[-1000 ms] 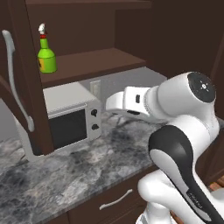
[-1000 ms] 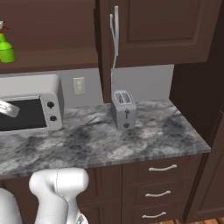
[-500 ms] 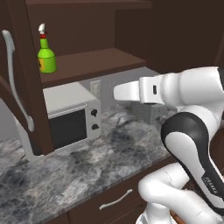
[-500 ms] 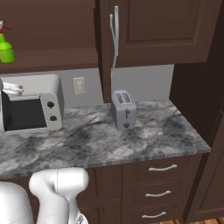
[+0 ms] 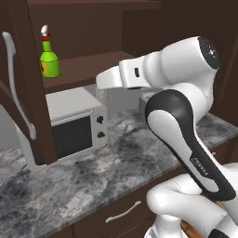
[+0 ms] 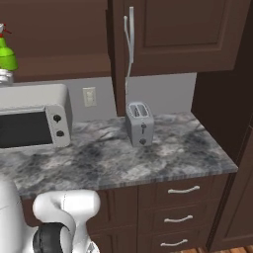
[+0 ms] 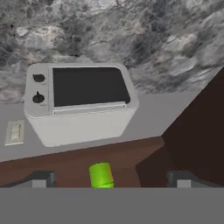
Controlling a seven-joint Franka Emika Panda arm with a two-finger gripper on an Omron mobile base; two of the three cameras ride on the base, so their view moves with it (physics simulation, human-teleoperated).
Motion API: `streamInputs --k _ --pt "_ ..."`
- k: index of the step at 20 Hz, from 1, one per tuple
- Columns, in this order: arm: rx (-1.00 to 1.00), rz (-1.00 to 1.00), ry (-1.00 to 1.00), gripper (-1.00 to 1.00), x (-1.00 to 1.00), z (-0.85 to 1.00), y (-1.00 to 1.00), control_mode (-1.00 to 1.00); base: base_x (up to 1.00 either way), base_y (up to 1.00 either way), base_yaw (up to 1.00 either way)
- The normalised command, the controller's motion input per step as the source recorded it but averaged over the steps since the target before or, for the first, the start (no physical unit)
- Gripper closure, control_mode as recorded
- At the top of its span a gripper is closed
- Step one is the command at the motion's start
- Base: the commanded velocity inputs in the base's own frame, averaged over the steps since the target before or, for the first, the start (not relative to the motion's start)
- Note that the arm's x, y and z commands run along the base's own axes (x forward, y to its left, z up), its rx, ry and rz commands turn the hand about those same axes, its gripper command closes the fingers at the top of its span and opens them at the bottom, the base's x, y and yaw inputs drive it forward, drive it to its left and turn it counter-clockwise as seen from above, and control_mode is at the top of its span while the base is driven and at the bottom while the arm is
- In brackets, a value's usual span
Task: Move the cutting board and knife to the sink. Then move spray from the cabinet to the counter.
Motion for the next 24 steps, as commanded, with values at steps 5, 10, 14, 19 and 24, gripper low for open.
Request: streamInputs --k 5,10,14,19,24 --pt "-0.25 0.00 0.01 -1.00 0.00 0.03 0.05 -1.00 0.00 0.00 0.00" --pt "0.00 0.00 -0.11 -1.00 0.05 0.15 0.00 -1.00 0.00 0.00 0.00" --pt "-0.02 0.00 -0.32 -1.00 0.07 0.17 0.00 -1.00 0.00 0.00 0.00" --pt "0.00 0.00 -0.22 -1.00 0.39 0.00 0.04 -1.00 0.00 0.00 0.00" --pt "0.00 -0.01 -0.02 -1.00 0.12 0.00 0.09 -1.00 0.00 0.00 0.00"
